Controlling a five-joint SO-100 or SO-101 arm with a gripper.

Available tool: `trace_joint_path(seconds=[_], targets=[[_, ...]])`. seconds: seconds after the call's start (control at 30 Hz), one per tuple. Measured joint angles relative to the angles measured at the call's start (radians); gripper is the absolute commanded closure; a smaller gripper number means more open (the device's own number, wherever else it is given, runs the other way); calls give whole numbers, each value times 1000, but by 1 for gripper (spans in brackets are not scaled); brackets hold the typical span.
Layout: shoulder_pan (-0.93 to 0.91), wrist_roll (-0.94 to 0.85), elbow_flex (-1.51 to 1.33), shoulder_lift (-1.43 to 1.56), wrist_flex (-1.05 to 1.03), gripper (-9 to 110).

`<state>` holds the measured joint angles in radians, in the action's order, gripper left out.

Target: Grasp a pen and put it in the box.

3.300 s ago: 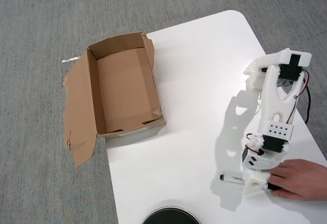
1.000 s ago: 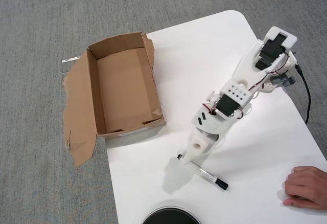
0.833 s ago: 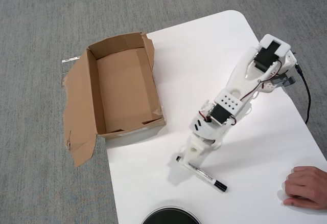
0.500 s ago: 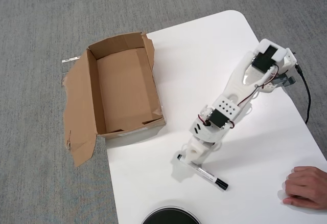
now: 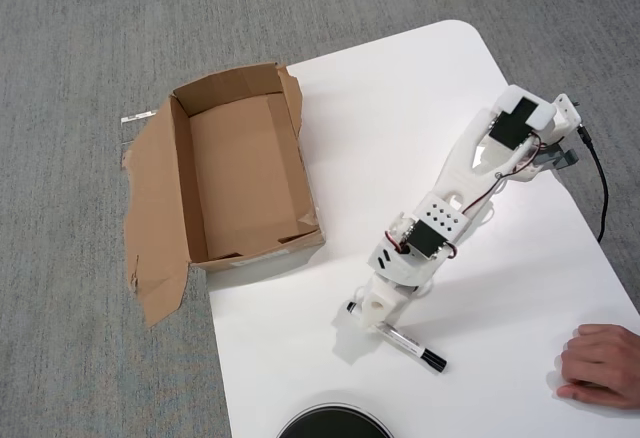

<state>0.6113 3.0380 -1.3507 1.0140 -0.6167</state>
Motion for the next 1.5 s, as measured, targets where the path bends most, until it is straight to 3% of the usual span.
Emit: trace_joint_path(seconds=[0.13, 0.47, 1.5], targets=[[15, 0, 18, -55, 26, 74], [25, 3, 120, -238, 328, 74], [23, 3, 95, -247, 353, 74]])
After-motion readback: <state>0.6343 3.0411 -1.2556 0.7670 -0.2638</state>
